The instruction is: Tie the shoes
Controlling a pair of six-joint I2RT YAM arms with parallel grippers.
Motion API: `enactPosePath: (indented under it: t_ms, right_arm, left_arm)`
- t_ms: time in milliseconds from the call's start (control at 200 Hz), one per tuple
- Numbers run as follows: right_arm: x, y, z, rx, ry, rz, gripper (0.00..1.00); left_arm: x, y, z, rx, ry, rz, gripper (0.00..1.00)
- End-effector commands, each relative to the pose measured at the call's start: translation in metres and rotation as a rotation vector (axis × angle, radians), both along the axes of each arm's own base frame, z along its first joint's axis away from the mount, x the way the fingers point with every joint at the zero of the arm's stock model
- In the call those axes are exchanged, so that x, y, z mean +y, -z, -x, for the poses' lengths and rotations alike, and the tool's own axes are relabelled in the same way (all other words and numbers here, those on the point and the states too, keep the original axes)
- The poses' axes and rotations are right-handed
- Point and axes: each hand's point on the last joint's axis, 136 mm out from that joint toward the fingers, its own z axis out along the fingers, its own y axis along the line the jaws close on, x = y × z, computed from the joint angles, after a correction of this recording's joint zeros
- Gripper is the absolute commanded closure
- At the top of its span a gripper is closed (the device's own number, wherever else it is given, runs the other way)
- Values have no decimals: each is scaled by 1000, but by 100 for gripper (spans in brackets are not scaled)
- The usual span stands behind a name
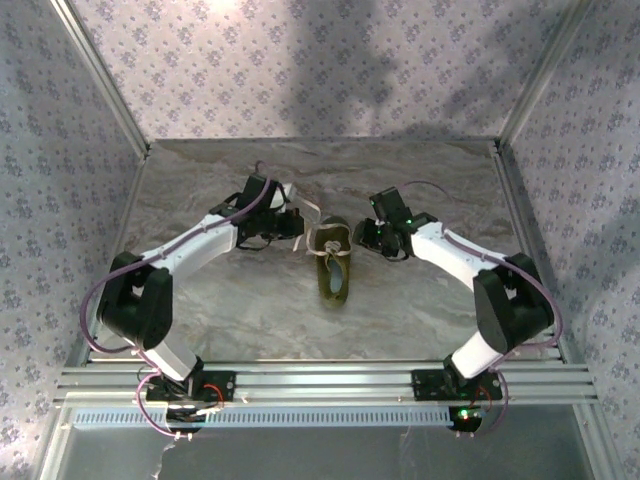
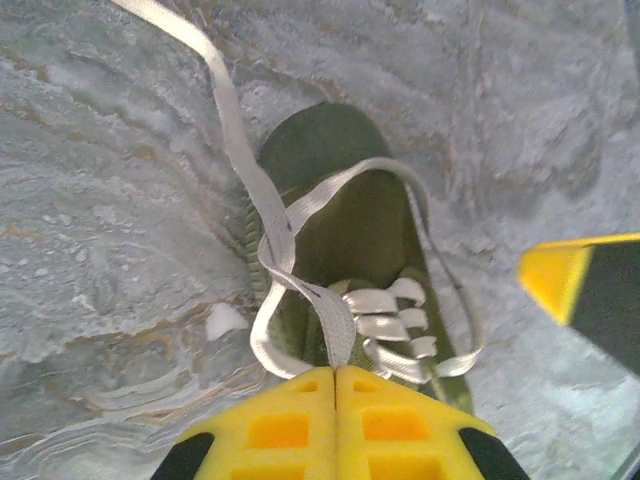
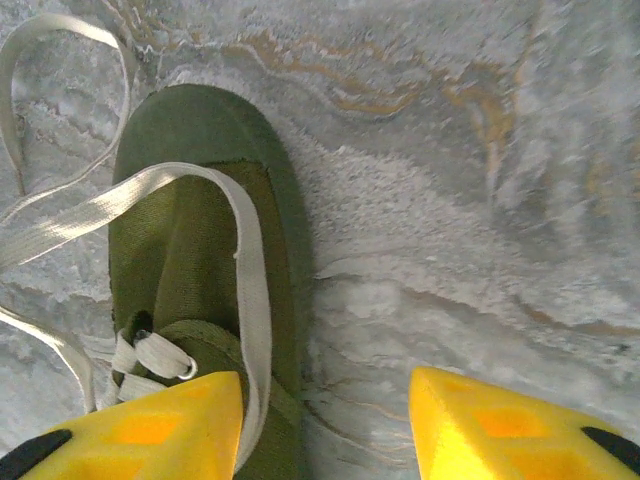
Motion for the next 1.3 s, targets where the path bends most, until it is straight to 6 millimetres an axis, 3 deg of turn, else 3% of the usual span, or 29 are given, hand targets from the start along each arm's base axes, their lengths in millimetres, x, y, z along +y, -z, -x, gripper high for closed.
enactPosePath:
  t_ms: [0, 215, 705, 1054, 1294]
  right_arm:
    - [16, -2, -7, 44, 10, -94, 49]
    - [29, 14, -15, 110, 17, -156, 48]
    - [41, 31, -22, 184, 16, -248, 55]
    - [31, 8, -19, 101, 24, -237, 86]
    - [30, -13, -8, 30, -8, -212, 94]
  left_arm:
    - [-14, -24, -5, 5, -72, 160, 100]
    - [-28, -35, -10, -15, -90, 221, 100]
    - [-34, -33, -17, -2, -173, 292, 100]
    - [-37, -38, -27, -10, -258, 367, 100]
    - [-43, -42, -39, 20, -337, 474, 100]
